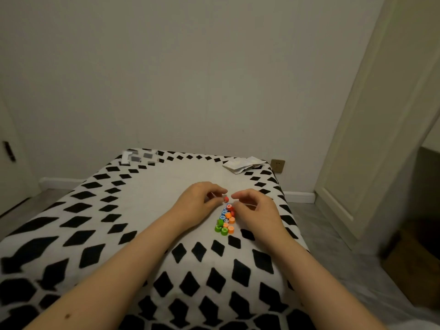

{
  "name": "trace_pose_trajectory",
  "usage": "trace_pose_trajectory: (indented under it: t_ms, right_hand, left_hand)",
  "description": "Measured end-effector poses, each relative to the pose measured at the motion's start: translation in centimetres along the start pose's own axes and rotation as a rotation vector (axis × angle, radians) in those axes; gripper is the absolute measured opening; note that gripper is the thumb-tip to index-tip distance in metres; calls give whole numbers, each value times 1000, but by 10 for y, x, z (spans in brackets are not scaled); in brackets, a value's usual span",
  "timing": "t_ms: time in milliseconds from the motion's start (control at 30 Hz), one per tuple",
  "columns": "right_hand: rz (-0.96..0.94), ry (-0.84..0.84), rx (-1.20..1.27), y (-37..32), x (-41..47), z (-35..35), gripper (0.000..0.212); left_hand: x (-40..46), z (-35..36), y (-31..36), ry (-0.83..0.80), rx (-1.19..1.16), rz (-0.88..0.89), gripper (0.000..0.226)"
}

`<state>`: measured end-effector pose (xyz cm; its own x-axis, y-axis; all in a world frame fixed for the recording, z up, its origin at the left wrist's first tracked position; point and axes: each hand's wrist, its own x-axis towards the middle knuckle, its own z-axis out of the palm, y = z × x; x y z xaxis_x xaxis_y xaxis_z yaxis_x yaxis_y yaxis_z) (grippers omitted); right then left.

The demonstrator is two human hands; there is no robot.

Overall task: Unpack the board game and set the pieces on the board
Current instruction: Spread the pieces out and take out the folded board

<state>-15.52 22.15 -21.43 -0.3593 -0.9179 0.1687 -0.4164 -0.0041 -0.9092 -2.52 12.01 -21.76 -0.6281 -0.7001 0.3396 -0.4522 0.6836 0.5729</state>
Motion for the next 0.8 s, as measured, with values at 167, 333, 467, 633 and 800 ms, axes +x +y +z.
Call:
trace_pose_trajectory:
  t_ms: [167, 333, 467, 633, 800]
  right_hand:
    - [-48, -17, -158, 3, -1, 0, 13]
    - [-38, 3, -189, 5, 4, 1, 12]
    - [-27, 25, -190, 6, 6, 3, 10]
    - [8, 142, -101, 7, 4, -2, 9]
    - [53, 313, -280, 14, 4, -6, 9]
  left_hand:
    - [9, 1, 0, -28, -76, -27, 26]
    - [10, 3, -1, -19, -73, -38, 16]
    - [9, 2, 1, -13, -73, -36, 10]
    - [0, -1, 1, 27, -121, -65, 9]
    - [-12, -7, 2, 17, -112, -88, 5]
